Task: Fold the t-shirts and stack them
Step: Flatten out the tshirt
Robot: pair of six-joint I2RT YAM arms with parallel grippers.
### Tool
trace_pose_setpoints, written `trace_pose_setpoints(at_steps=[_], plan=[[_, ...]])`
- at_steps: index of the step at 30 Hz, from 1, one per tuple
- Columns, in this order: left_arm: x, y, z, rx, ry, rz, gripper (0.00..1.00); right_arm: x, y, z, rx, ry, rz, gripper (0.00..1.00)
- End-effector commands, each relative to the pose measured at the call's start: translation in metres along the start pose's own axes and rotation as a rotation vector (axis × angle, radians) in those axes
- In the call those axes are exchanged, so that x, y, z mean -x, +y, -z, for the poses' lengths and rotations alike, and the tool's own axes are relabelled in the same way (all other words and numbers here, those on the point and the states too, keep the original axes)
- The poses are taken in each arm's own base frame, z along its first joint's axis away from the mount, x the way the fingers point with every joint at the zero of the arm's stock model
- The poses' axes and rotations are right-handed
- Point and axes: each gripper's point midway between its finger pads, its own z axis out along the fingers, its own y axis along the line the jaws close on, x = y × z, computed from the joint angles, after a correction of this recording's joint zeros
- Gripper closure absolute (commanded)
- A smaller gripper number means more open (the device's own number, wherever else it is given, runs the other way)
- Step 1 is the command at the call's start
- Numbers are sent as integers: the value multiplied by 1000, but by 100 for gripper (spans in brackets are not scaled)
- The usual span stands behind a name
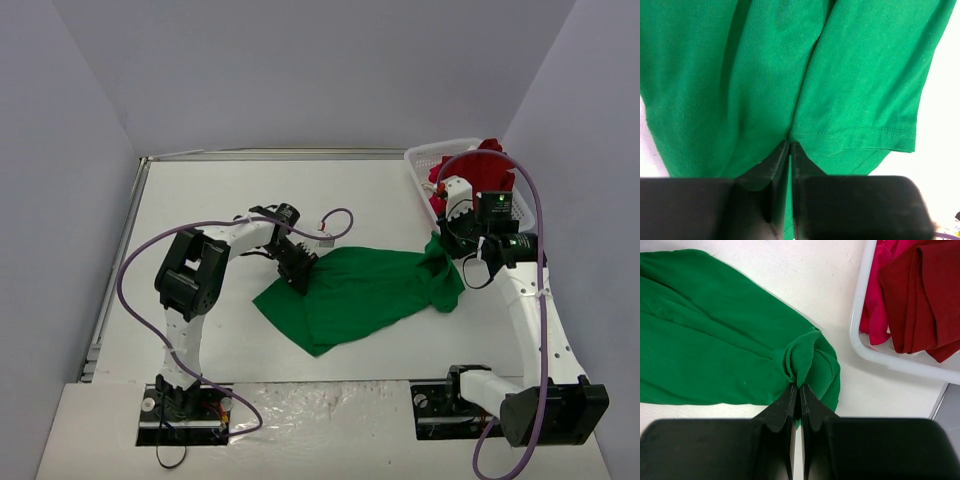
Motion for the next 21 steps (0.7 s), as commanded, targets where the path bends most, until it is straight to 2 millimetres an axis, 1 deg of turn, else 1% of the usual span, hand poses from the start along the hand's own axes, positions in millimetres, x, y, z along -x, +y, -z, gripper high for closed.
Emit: trace_pose_setpoints(at_steps=[1,4,6,10,11,13,14,16,17,18,19,20,21], plan=[[3,-8,6,-7,1,-40,97,1,-4,-3,-9,-8,0,100],[1,-11,6,-8,9,-46,98,0,-3,-3,-7,-7,-2,100],[2,-12,10,3,6,-54,98,1,-3,-2,-8,-11,1,100],[10,-19,27,38,-13,-84,98,4,-4,1,-15,-24,2,100],[15,-22,38,61,-31,-104,98,9,-5,4,-22,-34,0,100],[20,-25,52,93,-47,-117,98,16,-9,7,-39,-44,3,100],[25,-28,69,135,-73,-133,98,22,-15,9,-60,-50,10,100],[32,-27,90,189,-105,-136,98,29,-22,11,-87,-48,18,100],[36,-29,106,232,-132,-143,98,32,-27,7,-94,-37,22,100],[41,-24,124,270,-167,-125,98,43,-32,12,-116,-54,30,100],[44,-22,137,305,-190,-120,98,47,-35,11,-119,-56,32,100],[47,-24,153,339,-223,-124,98,51,-37,6,-114,-48,32,100],[46,-15,168,391,-240,-99,98,57,-39,5,-112,-57,31,100]])
